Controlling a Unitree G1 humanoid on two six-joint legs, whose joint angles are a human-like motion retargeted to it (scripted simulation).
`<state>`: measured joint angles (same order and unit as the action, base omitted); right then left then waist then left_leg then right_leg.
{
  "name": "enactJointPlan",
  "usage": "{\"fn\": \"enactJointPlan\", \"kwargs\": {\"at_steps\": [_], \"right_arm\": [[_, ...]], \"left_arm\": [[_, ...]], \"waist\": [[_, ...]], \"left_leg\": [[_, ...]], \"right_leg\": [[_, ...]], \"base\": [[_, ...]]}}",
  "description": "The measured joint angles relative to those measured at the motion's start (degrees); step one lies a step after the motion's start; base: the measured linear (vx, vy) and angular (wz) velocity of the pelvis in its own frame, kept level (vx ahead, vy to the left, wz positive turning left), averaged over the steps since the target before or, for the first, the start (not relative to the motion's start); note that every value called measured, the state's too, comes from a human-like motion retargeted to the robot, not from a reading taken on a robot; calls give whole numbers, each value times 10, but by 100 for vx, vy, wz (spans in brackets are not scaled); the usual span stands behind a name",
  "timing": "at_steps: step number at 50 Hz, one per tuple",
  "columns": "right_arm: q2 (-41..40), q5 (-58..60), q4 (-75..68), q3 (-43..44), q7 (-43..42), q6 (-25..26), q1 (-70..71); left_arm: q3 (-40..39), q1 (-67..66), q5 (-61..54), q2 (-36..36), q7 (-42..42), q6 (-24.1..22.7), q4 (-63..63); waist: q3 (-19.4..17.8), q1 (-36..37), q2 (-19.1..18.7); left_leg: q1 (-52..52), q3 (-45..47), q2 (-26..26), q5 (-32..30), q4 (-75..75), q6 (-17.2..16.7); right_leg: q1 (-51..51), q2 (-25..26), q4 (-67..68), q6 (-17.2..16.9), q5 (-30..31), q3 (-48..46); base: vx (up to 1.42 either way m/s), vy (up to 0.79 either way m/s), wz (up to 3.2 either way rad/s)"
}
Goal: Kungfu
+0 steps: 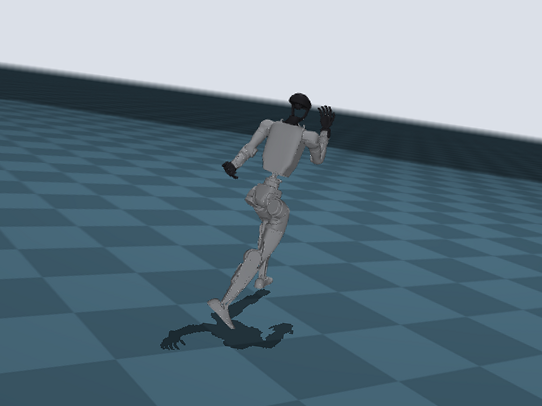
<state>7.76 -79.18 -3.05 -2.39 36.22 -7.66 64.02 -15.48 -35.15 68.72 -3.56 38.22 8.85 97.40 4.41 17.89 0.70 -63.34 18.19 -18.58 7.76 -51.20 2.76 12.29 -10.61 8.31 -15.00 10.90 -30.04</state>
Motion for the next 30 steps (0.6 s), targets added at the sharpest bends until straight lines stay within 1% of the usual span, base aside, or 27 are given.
{"fn": "enactJointPlan", "kwargs": {"at_steps": [2, 3, 5, 7, 8, 9, 10, 12, 13, 15, 17, 20, 23, 25, 27, 28, 30], "right_arm": [[28, 61, 26, 4, -39, -39, 4], [39, 81, 41, 8, -69, -68, 2], [51, 93, 70, 11, -126, -144, -5], [46, 84, 87, 9, -168, -196, -15], [44, 77, 96, 8, -178, -200, -23], [40, 67, 104, 7, -173, -196, -31], [34, 57, 111, 6, -159, -187, -38], [30, 41, 114, 2, -136, -168, -53], [29, 34, 114, -2, -130, -162, -63], [31, 27, 115, -12, -137, -170, -82], [38, 38, 119, -19, -150, -182, -107], [50, 60, 125, -17, -157, -179, -135], [66, 64, 129, -11, -161, -176, -153], [74, 66, 132, -7, -163, -175, -160], [77, 73, 132, -4, -167, -175, -166], [79, 77, 132, -4, -172, -176, -168], [83, 82, 132, -5, -182, -181, -172]], "left_arm": [[3, 5, -2, 9, 35, -19, 0], [10, 13, -2, 8, 57, -27, 0], [22, 35, 6, 4, 87, -46, 0], [35, 59, 3, -6, 81, -62, 0], [42, 79, -5, -16, 73, -70, 0], [46, 101, -17, -28, 60, -75, -1], [48, 124, -30, -41, 46, -79, -2], [60, 154, -59, -62, 29, -85, -20], [67, 168, -72, -74, 21, -89, -31], [76, 189, -86, -104, 7, -95, -58], [89, 206, -91, -141, -6, -101, -76], [115, 224, -89, -184, -4, -105, -97], [132, 240, -73, -209, 1, -105, -119], [137, 244, -66, -217, 4, -112, -136], [130, 237, -60, -214, 2, -117, -154], [126, 232, -60, -210, -1, -120, -161], [118, 224, -65, -201, -7, -119, -171]], "waist": [[1, 0, 13], [0, 0, 19], [1, -1, 29], [-4, -23, 40], [-11, -43, 41], [-10, -60, 30], [-7, -74, 13], [-13, -116, -27], [-22, -141, -40], [-32, -175, -60], [-31, -194, -73], [-31, -226, -84], [-36, -254, -92], [-41, -268, -96], [-45, -280, -99], [-46, -289, -98], [-50, -308, -90]], "left_leg": [[-2, 0, 7, 19, -3, 0], [1, -1, 12, 33, 0, -8], [13, -7, 21, 60, 12, -30], [34, -18, 43, 87, 11, -50], [42, -35, 60, 95, 8, -63], [51, -69, 55, 91, 26, -89], [60, -113, 40, 81, 54, -121], [91, -172, 36, 70, 101, -156], [113, -189, 39, 70, 117, -170], [151, -193, 33, 67, 152, -176], [195, -195, 41, 65, 195, -176], [255, -207, 60, 65, 248, -177], [316, -230, 77, 63, 285, -177], [358, -243, 86, 61, 309, -176], [406, -250, 102, 52, 338, -163], [432, -254, 120, 40, 358, -147], [478, -270, 155, 16, 390, -117]], "right_leg": [[-4, 0, -8, 0, 54, 13], [-6, -1, -11, 0, 89, 29], [-9, -5, -17, 0, 174, 59], [-50, -39, 117, 0, 191, 95], [-69, -39, 192, 0, 191, 124], [-79, 10, 203, 0, 191, 162], [-82, 84, 181, 0, 191, 205], [-75, 193, 160, 0, 150, 271], [-88, 222, 203, 0, 108, 278], [-127, 246, 271, 0, 77, 255], [-171, 246, 320, 0, 38, 242], [-220, 256, 362, 0, -28, 233], [-266, 278, 376, 0, -98, 224], [-288, 282, 367, 0, -130, 226], [-301, 274, 342, 0, -150, 247], [-306, 264, 331, 0, -160, 262], [-321, 241, 312, 17, -189, 283]], "base": [[54, 2, 6], [54, 1, 7], [62, 5, 14], [50, -10, 81], [47, -33, 116], [53, -54, 97], [64, -58, 86], [68, -47, 138], [65, -31, 165], [60, 0, 128], [52, 32, 88], [53, 11, 124], [58, -11, 131], [51, 0, 99], [55, 15, 87], [50, 19, 97], [48, 2, 100]]}}
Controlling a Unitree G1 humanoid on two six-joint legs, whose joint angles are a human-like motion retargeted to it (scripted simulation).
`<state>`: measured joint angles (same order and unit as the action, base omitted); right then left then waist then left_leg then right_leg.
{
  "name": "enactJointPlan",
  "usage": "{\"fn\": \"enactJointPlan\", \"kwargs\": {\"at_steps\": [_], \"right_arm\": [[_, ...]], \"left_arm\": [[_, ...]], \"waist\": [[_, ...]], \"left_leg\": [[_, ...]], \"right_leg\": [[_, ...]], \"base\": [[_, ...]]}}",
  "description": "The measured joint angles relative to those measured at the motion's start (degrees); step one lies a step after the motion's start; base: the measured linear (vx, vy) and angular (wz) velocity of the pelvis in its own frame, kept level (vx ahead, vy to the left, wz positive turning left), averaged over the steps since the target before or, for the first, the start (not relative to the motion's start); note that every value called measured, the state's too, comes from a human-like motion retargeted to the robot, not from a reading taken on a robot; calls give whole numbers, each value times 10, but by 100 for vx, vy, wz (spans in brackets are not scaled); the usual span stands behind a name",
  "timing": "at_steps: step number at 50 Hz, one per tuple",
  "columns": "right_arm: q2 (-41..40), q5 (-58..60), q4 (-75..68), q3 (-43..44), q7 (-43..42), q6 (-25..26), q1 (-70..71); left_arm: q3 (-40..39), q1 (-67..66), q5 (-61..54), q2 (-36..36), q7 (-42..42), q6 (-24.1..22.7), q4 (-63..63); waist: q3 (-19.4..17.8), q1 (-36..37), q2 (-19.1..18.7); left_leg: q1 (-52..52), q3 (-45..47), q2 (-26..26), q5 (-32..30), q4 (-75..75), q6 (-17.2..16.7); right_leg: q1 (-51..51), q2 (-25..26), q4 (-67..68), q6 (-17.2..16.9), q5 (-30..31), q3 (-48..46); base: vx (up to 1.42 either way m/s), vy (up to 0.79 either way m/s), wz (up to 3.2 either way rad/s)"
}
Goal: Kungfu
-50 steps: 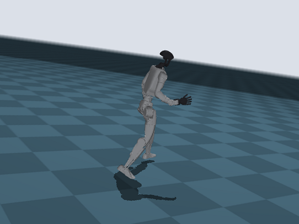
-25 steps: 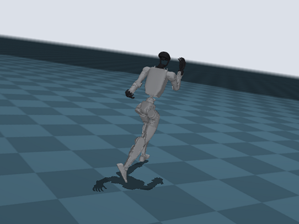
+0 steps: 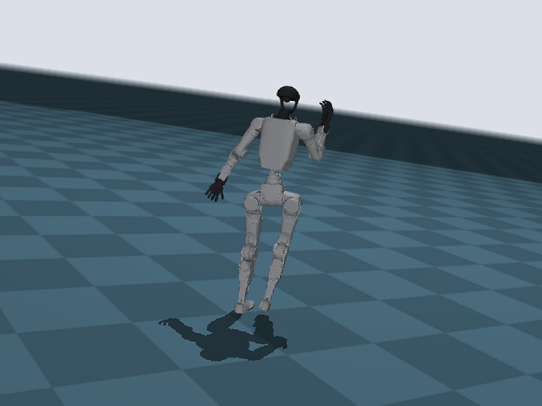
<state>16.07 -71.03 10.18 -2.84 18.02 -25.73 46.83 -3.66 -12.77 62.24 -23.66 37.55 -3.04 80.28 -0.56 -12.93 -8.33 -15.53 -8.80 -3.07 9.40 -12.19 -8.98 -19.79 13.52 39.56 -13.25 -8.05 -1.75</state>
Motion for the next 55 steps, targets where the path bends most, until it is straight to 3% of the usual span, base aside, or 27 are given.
{"fn": "enactJointPlan", "kwargs": {"at_steps": [5, 8, 10, 13, 17, 19, 20, 23, 26, 32, 37, 40, 42, 45, 48, 49, 50, 52, 55], "right_arm": [[7, 11, -2, -1, -19, -4, -7], [15, 17, -7, -2, -29, -2, -9], [17, 18, -9, 5, -27, 1, -15], [31, 15, -11, 20, -22, 8, -29], [35, 14, -12, 12, -28, 5, -20], [39, 13, -13, 14, -30, 5, -17], [41, 12, -13, 16, -30, 3, -16], [49, 17, -10, 21, -32, 1, -17], [55, 28, -8, 20, -37, -5, -12], [67, 33, -15, 22, -34, -3, 4], [62, 43, -33, 23, -19, 3, -1], [41, 56, -66, 29, -1, 15, -17], [26, 73, -105, 28, 19, 28, -42], [-6, 136, -201, 38, 85, 58, -108], [-31, 291, -397, 56, 143, 109, -164], [-37, 364, -481, 73, 163, 134, -181], [-43, 443, -569, 92, 185, 159, -196], [-45, 571, -756, 118, 174, 176, -223], [-27, 714, -1007, 142, 70, 248, -275]], "left_arm": [[-15, -26, -16, 21, 0, 6, 0], [-10, -47, -13, 36, 6, 9, 11], [-7, -63, -2, 43, 9, 12, 16], [-4, -88, 8, 67, -5, 25, 21], [-2, -109, -10, 108, 1, 8, 45], [0, -125, 5, 120, 10, 4, 50], [-2, -133, 14, 125, 10, 4, 54], [-9, -157, 21, 140, -2, 11, 71], [-22, -180, 19, 150, 5, 13, 85], [-50, -208, 17, 154, 4, 26, 112], [-90, -214, -9, 149, -39, 38, 139], [-121, -196, -49, 137, -94, 51, 163], [-123, -175, -81, 119, -128, 62, 171], [-96, -106, -115, 69, -152, 97, 171], [-80, 26, -89, 43, -207, 129, 171], [-69, 72, -85, 35, -234, 123, 171], [-54, 120, -86, 26, -262, 112, 171], [-20, 205, -93, 5, -289, 75, 127], [-6, 312, -90, 7, -291, 4, -2]], "waist": [[-3, -26, 25], [1, -43, 53], [13, -16, 57], [31, 4, 79], [36, 1, 103], [42, -4, 111], [45, -3, 114], [53, 25, 115], [47, 60, 117], [17, 135, 99], [23, 141, 110], [44, 143, 127], [63, 141, 139], [96, 119, 142], [96, 128, 108], [97, 123, 94], [98, 114, 80], [95, 98, 68], [79, 63, 53]], "left_leg": [[91, -30, 39, -5, 32, 30], [148, -47, 75, 8, 34, 36], [167, -27, 76, 15, 24, 39], [137, -3, 100, -27, -73, 33], [36, 131, 81, -150, -278, -31], [-22, 181, 59, -175, -376, -15], [-50, 193, 54, -166, -410, 1], [-120, 229, 42, -144, -416, 4], [-171, 239, 42, -161, -324, 7], [-203, 228, 22, -249, -31, 20], [-218, 319, 9, -122, 57, 94], [-222, 347, -6, -166, 6, 145], [-220, 357, -9, -216, -8, 163], [-271, 287, -42, -152, -109, 135], [-239, 257, -91, -84, -150, 115], [-218, 258, -106, -68, -151, 111], [-197, 258, -120, -55, -149, 106], [-159, 254, -114, -37, -140, 109], [-82, 233, -81, -14, -107, 109]], "right_leg": [[13, -23, -145, 96, -33, 42], [61, -68, -269, 160, 31, 30], [92, -51, -255, 163, -19, 45], [133, -92, -280, 163, -31, 6], [177, -113, -310, 173, -48, 10], [189, -119, -317, 165, -57, 6], [195, -120, -321, 161, -61, 3], [211, -107, -336, 163, -66, 5], [231, -93, -340, 159, -75, 25], [288, -52, -332, 135, -100, 71], [328, -65, -332, 94, -84, 61], [336, -85, -321, 45, -39, 53], [345, -99, -312, 4, 26, 42], [329, -71, -275, -17, 177, -28], [299, -47, -188, -17, 299, -104], [287, -40, -161, -17, 312, -130], [274, -34, -133, -17, 313, -155], [246, -48, -88, -17, 255, -175], [194, -53, -55, -17, 178, -163]], "base": [[49, -32, 77], [57, -39, 78], [55, -37, -16], [51, -38, 8], [37, -30, 13], [39, -34, 44], [44, -37, 10], [47, -36, -41], [50, -35, -71], [57, -27, -83], [84, -21, -23], [87, -20, -52], [117, -26, -18], [85, -59, 25], [108, -43, 1], [82, -21, 51], [93, -12, 64], [103, 3, 69], [89, 4, 118]]}}
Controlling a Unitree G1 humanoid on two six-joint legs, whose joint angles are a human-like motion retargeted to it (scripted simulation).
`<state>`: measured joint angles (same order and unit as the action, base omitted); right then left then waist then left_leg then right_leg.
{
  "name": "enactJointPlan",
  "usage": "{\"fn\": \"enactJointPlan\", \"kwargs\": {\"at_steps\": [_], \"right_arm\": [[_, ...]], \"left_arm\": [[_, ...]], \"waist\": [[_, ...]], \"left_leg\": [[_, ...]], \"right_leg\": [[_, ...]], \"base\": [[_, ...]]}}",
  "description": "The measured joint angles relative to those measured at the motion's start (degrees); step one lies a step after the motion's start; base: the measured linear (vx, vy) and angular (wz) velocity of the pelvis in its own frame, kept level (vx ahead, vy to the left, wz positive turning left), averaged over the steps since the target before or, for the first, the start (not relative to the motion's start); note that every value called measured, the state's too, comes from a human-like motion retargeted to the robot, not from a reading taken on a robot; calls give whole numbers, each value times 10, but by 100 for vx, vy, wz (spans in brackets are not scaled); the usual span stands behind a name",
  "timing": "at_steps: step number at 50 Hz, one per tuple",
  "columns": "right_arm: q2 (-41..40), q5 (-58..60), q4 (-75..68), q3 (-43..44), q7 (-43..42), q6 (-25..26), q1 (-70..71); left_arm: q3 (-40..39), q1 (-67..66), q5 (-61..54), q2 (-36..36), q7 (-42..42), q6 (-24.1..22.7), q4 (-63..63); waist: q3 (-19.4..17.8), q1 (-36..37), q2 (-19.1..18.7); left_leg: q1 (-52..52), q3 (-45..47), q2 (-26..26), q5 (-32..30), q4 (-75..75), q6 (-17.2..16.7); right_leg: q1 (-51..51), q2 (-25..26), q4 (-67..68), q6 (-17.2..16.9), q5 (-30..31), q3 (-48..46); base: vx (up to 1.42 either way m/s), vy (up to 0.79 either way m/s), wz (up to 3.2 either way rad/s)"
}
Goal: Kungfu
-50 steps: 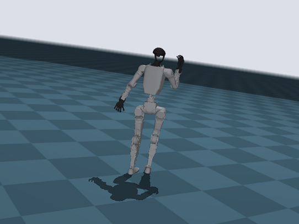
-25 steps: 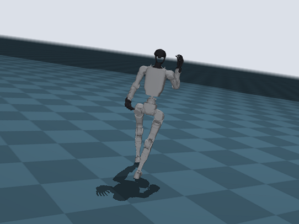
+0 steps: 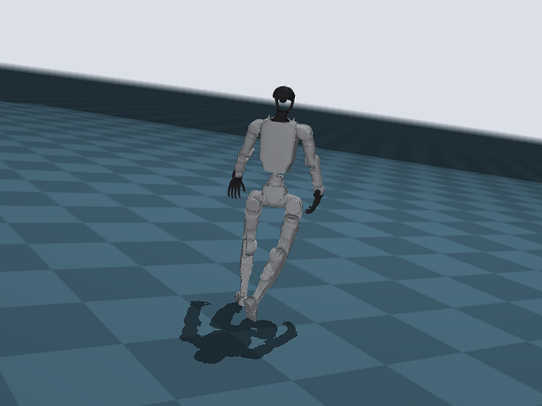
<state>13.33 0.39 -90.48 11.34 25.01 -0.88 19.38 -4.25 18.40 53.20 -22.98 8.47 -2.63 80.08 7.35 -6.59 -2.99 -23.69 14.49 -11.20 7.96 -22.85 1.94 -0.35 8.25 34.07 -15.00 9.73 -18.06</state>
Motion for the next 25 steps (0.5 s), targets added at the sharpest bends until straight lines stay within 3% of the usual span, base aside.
{"fn": "enactJointPlan", "kwargs": {"at_steps": [4, 7, 12, 15, 18, 20, 23, 25], "right_arm": [[-2, 89, -69, 33, -142, 100, -194], [-12, 135, -66, 65, -178, 78, -359], [-12, 197, -36, 82, -133, 36, -582], [1, 221, -69, 122, -151, 50, -647], [0, 188, -69, 185, -189, 72, -700], [-1, 125, -69, 223, -199, 63, -720], [-21, 11, -69, 292, -186, 6, -723], [-38, -73, -69, 328, -171, -41, -702]], "left_arm": [[14, 140, -44, 31, -13, -134, -201], [73, 229, -142, 13, -53, -197, -382], [87, 362, -233, -91, -148, -256, -615], [89, 436, -256, -153, -211, -278, -673], [91, 486, -251, -196, -232, -292, -693], [91, 501, -239, -217, -237, -287, -699], [99, 520, -219, -224, -260, -269, -700], [95, 526, -194, -227, -275, -272, -702]], "waist": [[-37, -60, -11], [-62, -126, -14], [-98, -235, -30], [-124, -291, -34], [-138, -344, -38], [-138, -374, -39], [-121, -404, -25], [-97, -430, -9]], "left_leg": [[121, -44, 64, 23, 65, 13], [206, -88, 116, 31, 114, 26], [282, -129, 109, 67, 117, 2], [326, -138, 92, 93, 114, -12], [362, -143, 68, 119, 109, -29], [380, -145, 54, 138, 101, -40], [405, -164, 51, 146, 90, -44], [415, -192, 55, 137, 83, -44]], "right_leg": [[-62, -14, -27, 0, -94, 74], [-109, -76, -56, 17, -130, 114], [-185, -102, -168, 150, -83, 163], [-212, -97, -250, 229, -73, 213], [-223, -88, -324, 262, -87, 237], [-226, -85, -333, 260, -118, 243], [-218, -102, -277, 206, -156, 214], [-209, -135, -268, 152, -70, 160]], "base": [[92, 2, 153], [78, 3, 160], [60, -41, 80], [62, -57, 37], [58, -57, 31], [71, -80, 37], [63, -79, 88], [67, -108, 132]]}}
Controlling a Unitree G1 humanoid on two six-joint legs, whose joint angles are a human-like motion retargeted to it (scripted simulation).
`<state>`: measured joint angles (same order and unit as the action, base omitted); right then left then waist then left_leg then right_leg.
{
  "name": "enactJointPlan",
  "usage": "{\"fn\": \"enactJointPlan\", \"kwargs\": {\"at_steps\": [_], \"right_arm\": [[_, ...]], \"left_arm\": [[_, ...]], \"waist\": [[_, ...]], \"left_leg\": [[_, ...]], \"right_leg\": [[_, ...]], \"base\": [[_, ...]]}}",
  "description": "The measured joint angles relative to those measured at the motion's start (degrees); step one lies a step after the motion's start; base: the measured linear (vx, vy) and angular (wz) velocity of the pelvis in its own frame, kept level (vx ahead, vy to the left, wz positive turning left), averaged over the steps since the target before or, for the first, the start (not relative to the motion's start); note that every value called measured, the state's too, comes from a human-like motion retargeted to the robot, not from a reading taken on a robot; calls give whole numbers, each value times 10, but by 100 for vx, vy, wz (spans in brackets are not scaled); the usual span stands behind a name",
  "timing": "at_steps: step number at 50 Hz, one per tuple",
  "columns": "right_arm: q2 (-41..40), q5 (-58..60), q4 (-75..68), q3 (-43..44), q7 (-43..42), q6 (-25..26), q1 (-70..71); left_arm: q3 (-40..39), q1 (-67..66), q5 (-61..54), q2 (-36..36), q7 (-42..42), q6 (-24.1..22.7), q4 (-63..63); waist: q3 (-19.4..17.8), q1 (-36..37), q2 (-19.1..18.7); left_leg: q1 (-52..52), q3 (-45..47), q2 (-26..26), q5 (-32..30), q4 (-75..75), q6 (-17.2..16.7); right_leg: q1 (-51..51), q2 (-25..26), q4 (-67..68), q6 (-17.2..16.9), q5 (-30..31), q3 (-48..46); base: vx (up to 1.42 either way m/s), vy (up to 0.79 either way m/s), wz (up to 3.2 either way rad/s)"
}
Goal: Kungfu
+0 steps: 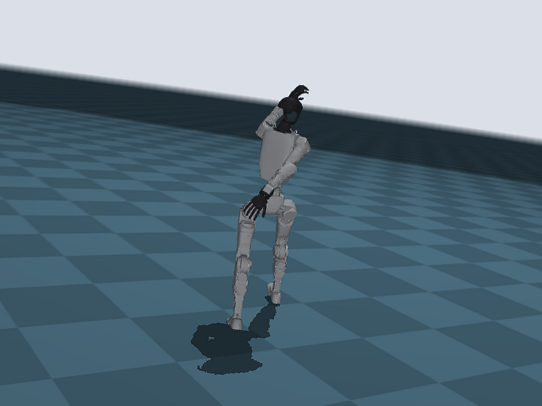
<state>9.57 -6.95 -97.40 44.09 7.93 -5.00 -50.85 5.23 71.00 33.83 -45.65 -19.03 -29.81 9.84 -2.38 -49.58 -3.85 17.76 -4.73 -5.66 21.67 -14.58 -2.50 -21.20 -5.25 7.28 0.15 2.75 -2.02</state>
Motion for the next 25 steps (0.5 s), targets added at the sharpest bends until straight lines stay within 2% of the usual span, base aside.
{"fn": "enactJointPlan", "kwargs": {"at_steps": [2, 3, 5, 7, 10, 12, 15, 18, 21, 23, 25], "right_arm": [[-15, -100, 2, 15, 20, -40, 41], [-20, -149, 9, 18, 26, -56, 71], [-30, -235, 78, 24, 38, -73, 139], [-29, -302, 162, 6, 76, -65, 185], [-3, -391, 307, -46, 188, -8, 230], [37, -407, 394, -66, 268, 36, 252], [137, -390, 503, -87, 355, 75, 264], [266, -402, 579, -110, 369, 79, 266], [378, -446, 647, -142, 370, 79, 291], [405, -439, 683, -158, 377, 79, 333], [398, -406, 707, -185, 393, 83, 401]], "left_arm": [[7, -9, 35, 15, -39, 13, -12], [12, -15, 50, 22, -64, 24, -15], [1, -25, 75, 30, -103, 30, -12], [-13, -50, 89, 39, -119, 31, -9], [-8, -96, 85, 58, -121, 51, -9], [4, -121, 89, 76, -109, 57, -14], [23, -166, 99, 114, -104, 69, -8], [42, -240, 116, 152, -117, 74, 5], [41, -328, 144, 211, -122, 72, 39], [35, -385, 162, 261, -126, 71, 82], [34, -447, 183, 312, -139, 72, 140]], "waist": [[24, 20, -4], [26, 25, -12], [12, 17, -19], [9, 9, -28], [4, 17, -40], [-2, 49, -37], [-13, 92, -33], [-27, 127, -31], [-35, 163, -5], [-44, 190, 8], [-56, 223, 8]], "left_leg": [[-11, 3, -13, -24, -11, 3], [-21, 1, -29, -38, -20, 2], [-25, -8, -51, -80, -18, 2], [-42, -21, -64, -115, -18, 1], [-81, -25, -100, -159, -22, -8], [-94, -4, -115, -180, -7, -20], [-128, 28, -141, -202, 18, -63], [-173, 43, -168, -206, 33, -114], [-224, 22, -123, -206, 40, -125], [-251, -3, -95, -200, 39, -125], [-282, -23, -87, -190, 34, -125]], "right_leg": [[-38, 5, 59, -37, 30, 19], [-56, 15, 90, -41, 26, 21], [-61, 13, 134, -21, -1, -16], [-51, -18, 165, -18, -35, -83], [-58, -29, 206, -30, -74, -111], [-56, -46, 228, -37, -97, -136], [-63, -77, 277, -49, -138, -183], [-79, -100, 326, -67, -170, -217], [-115, -165, 384, -95, -197, -207], [-138, -194, 414, -114, -209, -193], [-157, -207, 438, -130, -221, -190]], "base": [[54, -97, 66], [39, -63, 83], [37, -47, 130], [31, -39, 170], [34, -52, 182], [14, -47, 165], [-6, -42, 186], [-21, -40, 185], [-28, -27, 175], [-38, -6, 141], [-39, -10, 126]]}}
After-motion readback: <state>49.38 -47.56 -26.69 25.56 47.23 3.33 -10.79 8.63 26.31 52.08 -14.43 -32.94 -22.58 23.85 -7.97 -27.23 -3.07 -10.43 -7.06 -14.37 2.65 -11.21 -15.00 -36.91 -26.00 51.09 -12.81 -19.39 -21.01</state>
